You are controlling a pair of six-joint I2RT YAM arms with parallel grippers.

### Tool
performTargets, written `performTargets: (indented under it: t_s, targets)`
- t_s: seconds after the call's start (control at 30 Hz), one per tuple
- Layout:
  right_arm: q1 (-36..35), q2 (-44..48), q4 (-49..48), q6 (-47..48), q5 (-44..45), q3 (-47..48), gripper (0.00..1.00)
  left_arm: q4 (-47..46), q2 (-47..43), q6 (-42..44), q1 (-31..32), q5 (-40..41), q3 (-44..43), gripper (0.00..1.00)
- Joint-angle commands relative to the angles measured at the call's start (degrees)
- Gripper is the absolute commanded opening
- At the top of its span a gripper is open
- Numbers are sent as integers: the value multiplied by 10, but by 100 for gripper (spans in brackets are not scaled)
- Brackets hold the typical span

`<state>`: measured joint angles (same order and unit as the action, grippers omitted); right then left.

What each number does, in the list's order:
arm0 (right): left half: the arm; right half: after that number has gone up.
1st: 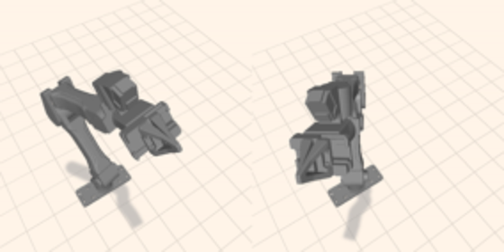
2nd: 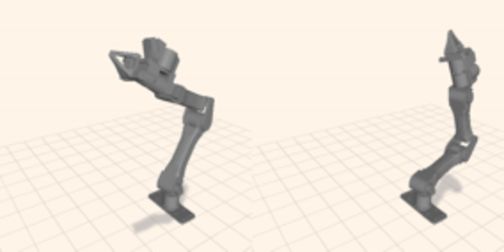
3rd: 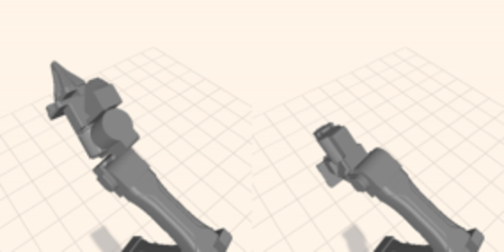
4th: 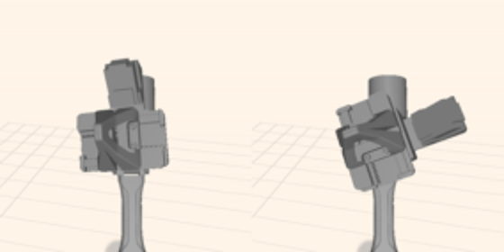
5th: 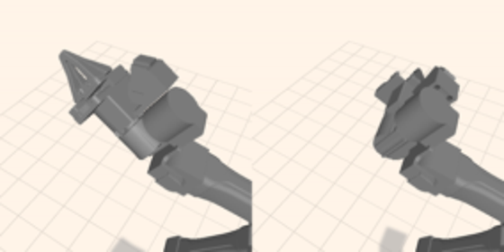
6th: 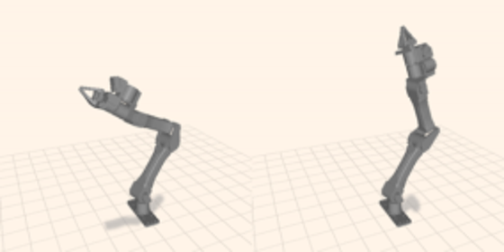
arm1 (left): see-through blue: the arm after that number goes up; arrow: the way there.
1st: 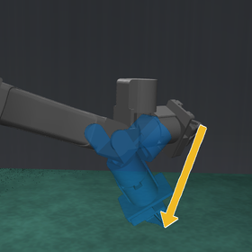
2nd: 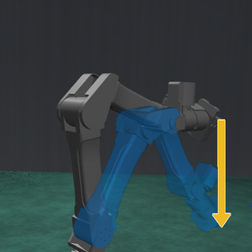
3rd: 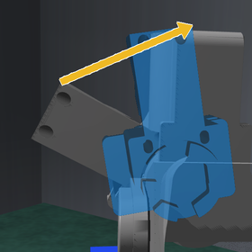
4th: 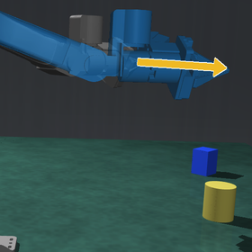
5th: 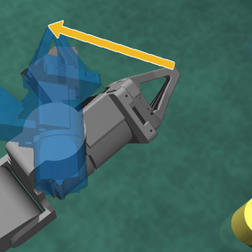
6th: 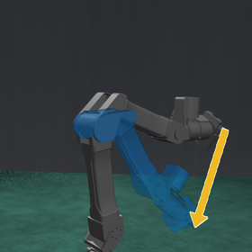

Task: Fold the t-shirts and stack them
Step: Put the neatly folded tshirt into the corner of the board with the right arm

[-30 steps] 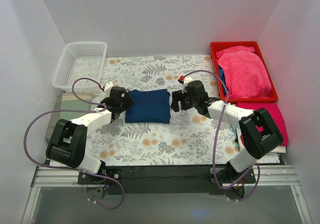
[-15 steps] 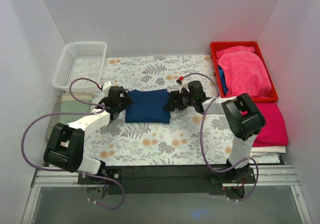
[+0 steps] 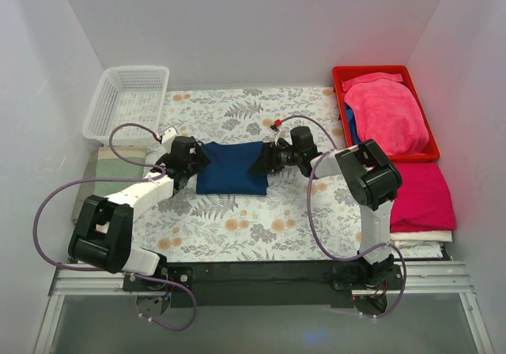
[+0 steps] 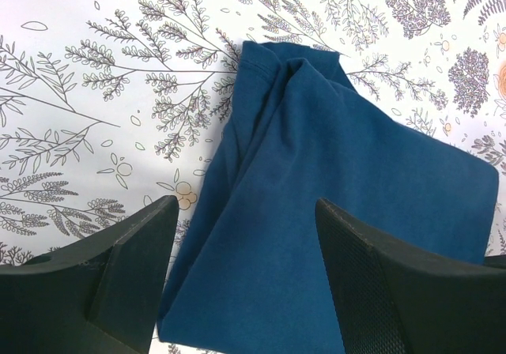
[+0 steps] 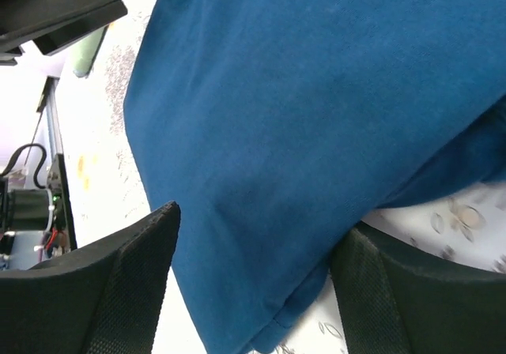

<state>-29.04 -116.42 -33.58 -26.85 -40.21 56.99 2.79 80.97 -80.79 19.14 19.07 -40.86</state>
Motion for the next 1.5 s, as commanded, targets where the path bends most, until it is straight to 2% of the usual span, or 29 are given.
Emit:
performTargets:
  t_s: [0.0, 0.07, 0.1, 0.2, 0.23, 0.3, 0.33, 0.47, 0.7, 0.97, 1.1, 1.17, 1.27, 1.3, 1.47]
  targets:
    - [-16, -40, 65, -6, 0, -10, 75, 3, -31, 1, -2, 11, 4, 68]
    - [-18, -37, 66, -4, 5, -14, 68, 4, -34, 3, -2, 15, 5, 68]
    - [-18, -36, 70, -3, 9, -16, 54, 5, -36, 2, -2, 16, 5, 68]
    - [-18, -29, 100, 10, 21, -15, 29, 6, -39, 0, -2, 15, 3, 68]
    - [-18, -27, 109, 14, 28, -16, 16, 7, -41, 0, -2, 15, 3, 68]
    - [-18, -17, 137, 31, 44, -16, 3, 7, -42, -2, -2, 14, 3, 68]
    - [-18, -12, 149, 36, 54, -19, 1, 7, -45, -2, -3, 14, 3, 68]
    - [-18, 43, 220, 85, 112, -35, 1, 13, -52, -2, -3, 15, 3, 68]
    - [-17, 165, 439, 135, 321, -57, 1, 13, -59, -8, -2, 11, -1, 68]
    - [13, 271, 604, 145, 480, -85, 1, 11, -70, -14, -2, 4, 3, 67]
    - [37, 316, 678, 133, 548, -59, 1, 11, -74, -10, -3, -2, 0, 67]
    - [47, 347, 721, 145, 572, -44, 1, 10, -76, -9, -2, -5, -4, 67]
    - [71, 388, 734, 149, 588, -29, 1, 6, -79, -17, -2, -12, -5, 67]
    - [78, 394, 736, 150, 574, -28, 1, 2, -80, -19, -2, -19, -5, 66]
    - [83, 412, 778, 144, 618, 17, 1, -4, -86, -21, -2, -27, -2, 66]
